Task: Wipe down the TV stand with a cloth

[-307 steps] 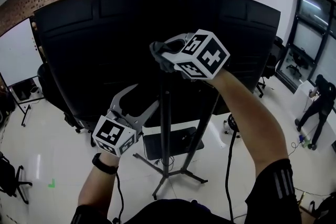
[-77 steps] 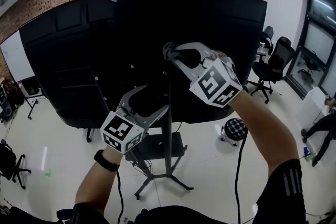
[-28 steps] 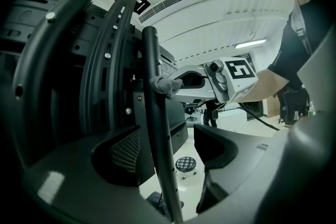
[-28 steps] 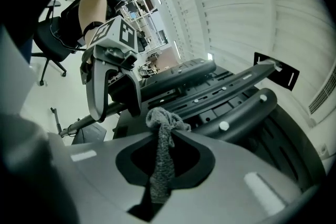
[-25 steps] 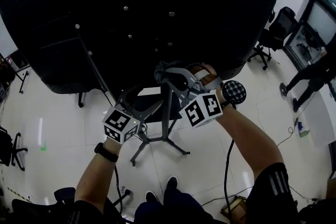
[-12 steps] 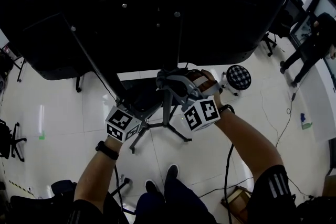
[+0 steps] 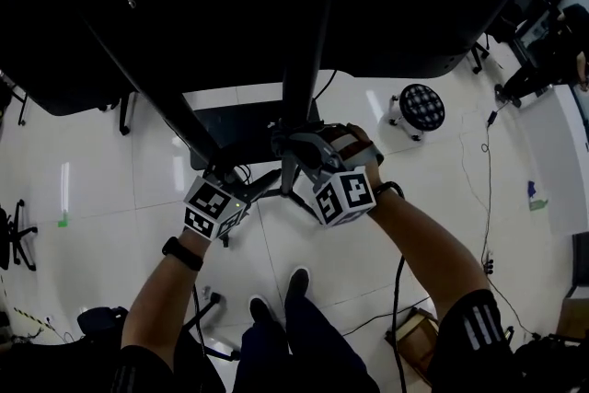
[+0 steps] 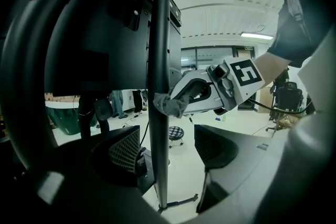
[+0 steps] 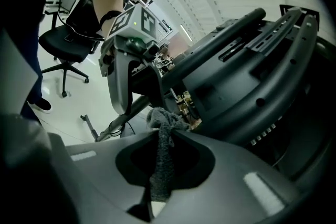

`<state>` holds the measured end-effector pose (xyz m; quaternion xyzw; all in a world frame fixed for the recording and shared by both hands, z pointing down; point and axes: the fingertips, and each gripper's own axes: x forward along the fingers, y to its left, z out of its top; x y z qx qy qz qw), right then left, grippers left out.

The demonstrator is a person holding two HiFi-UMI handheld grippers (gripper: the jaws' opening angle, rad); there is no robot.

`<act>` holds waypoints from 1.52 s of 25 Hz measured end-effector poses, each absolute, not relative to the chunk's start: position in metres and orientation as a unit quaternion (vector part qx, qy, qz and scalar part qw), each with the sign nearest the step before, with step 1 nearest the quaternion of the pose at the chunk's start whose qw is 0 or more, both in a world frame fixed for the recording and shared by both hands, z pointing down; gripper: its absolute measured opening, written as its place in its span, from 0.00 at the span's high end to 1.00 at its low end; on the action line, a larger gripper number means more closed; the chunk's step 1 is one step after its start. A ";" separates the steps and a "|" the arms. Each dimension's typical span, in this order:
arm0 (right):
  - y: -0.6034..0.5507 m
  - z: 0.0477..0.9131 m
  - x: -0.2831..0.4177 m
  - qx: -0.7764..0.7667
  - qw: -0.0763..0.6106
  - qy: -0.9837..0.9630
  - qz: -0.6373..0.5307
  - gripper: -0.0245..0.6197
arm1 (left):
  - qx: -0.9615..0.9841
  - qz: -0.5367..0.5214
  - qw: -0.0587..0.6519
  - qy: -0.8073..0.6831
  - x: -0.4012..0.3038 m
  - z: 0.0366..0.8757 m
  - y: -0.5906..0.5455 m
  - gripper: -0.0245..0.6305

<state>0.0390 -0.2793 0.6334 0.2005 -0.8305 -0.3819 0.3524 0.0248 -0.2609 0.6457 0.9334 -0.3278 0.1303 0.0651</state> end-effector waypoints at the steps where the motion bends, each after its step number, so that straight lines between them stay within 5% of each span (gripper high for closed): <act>1: -0.280 0.645 0.039 0.198 0.356 -0.832 -0.377 0.93 | 0.933 0.133 0.068 -0.326 0.026 0.655 -0.263 0.43; 26: -0.280 0.926 0.039 0.148 0.441 -0.854 -0.231 0.93 | 0.913 0.199 0.160 -0.317 0.023 0.891 -0.283 0.43; 38: -0.272 0.934 0.031 0.170 0.442 -0.863 -0.176 0.93 | 0.912 0.207 0.173 -0.307 0.025 0.901 -0.272 0.43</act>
